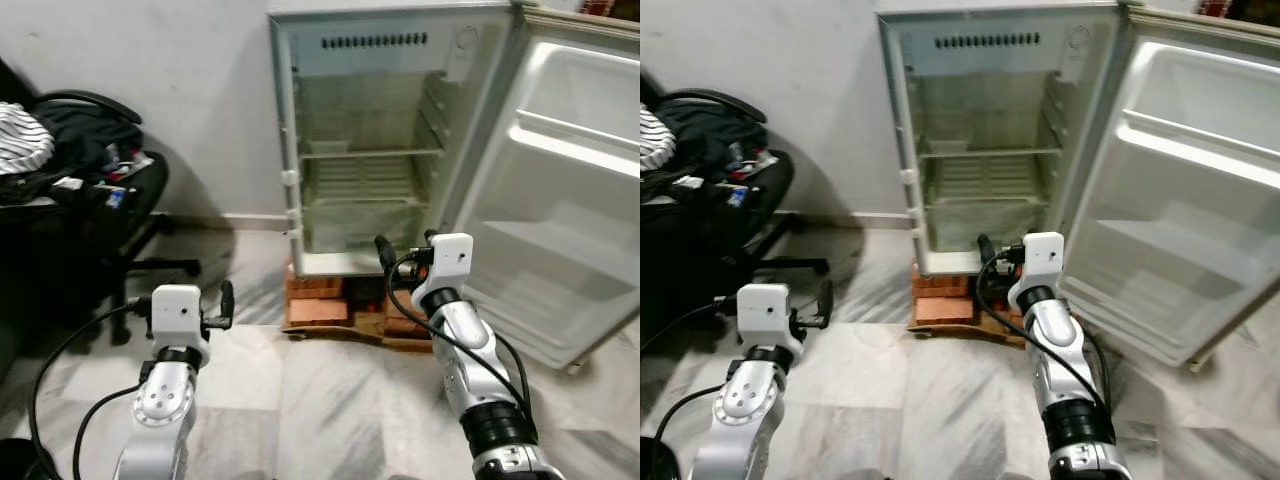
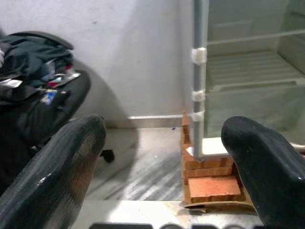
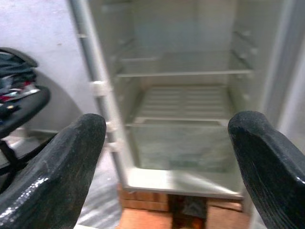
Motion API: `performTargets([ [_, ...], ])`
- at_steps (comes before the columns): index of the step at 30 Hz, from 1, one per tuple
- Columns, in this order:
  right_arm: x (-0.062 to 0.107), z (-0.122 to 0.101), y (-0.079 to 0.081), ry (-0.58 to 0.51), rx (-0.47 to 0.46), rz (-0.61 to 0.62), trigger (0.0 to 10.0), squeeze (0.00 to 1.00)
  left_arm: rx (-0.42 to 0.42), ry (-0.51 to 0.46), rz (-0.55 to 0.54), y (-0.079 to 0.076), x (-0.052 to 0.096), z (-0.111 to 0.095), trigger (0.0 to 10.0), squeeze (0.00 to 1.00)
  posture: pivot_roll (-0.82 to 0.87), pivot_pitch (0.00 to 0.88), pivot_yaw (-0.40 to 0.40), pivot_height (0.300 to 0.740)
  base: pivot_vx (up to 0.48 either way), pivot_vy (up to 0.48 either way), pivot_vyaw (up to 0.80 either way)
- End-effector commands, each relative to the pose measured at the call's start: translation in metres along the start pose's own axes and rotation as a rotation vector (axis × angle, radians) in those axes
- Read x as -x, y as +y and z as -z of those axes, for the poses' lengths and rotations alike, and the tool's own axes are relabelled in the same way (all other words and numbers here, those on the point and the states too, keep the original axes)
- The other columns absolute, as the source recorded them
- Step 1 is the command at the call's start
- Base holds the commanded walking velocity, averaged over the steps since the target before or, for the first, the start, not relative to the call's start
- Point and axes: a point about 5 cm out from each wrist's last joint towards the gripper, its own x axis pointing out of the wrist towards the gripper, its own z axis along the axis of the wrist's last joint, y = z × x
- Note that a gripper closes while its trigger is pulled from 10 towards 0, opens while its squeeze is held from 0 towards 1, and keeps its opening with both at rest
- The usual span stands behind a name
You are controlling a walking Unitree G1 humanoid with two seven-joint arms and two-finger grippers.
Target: Restocking fridge
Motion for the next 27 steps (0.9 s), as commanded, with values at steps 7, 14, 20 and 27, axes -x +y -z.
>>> performTargets([
  [7, -0.005, -0.003, 0.009, -0.012, 0.049, -0.054, 10.0, 0.00, 0.015, 0.002, 0.035, -0.015, -0.001, 0.001, 10.0, 0.00, -0.01, 0.033, 0.033, 0.740, 0.000, -0.480, 0.00],
  [14, -0.004, 0.001, 0.010, 0.002, 0.055, -0.066, 10.0, 0.00, 0.013, 0.008, 0.043, -0.016, 0.000, 0.004, 10.0, 0.00, -0.01, 0.033, 0.032, 0.740, 0.000, -0.137, 0.00],
  [20, -0.004, 0.003, 0.011, 0.006, 0.053, -0.075, 10.0, 0.00, 0.007, 0.009, 0.047, -0.015, 0.000, 0.004, 10.0, 0.00, -0.01, 0.034, 0.033, 0.740, 0.000, -0.480, 0.00],
  [27, -0.002, 0.006, 0.017, 0.018, 0.024, -0.126, 10.0, 0.00, 0.002, 0.015, 0.046, -0.014, 0.002, 0.005, 10.0, 0.00, -0.01, 0.036, 0.035, 0.740, 0.000, -0.480, 0.00],
])
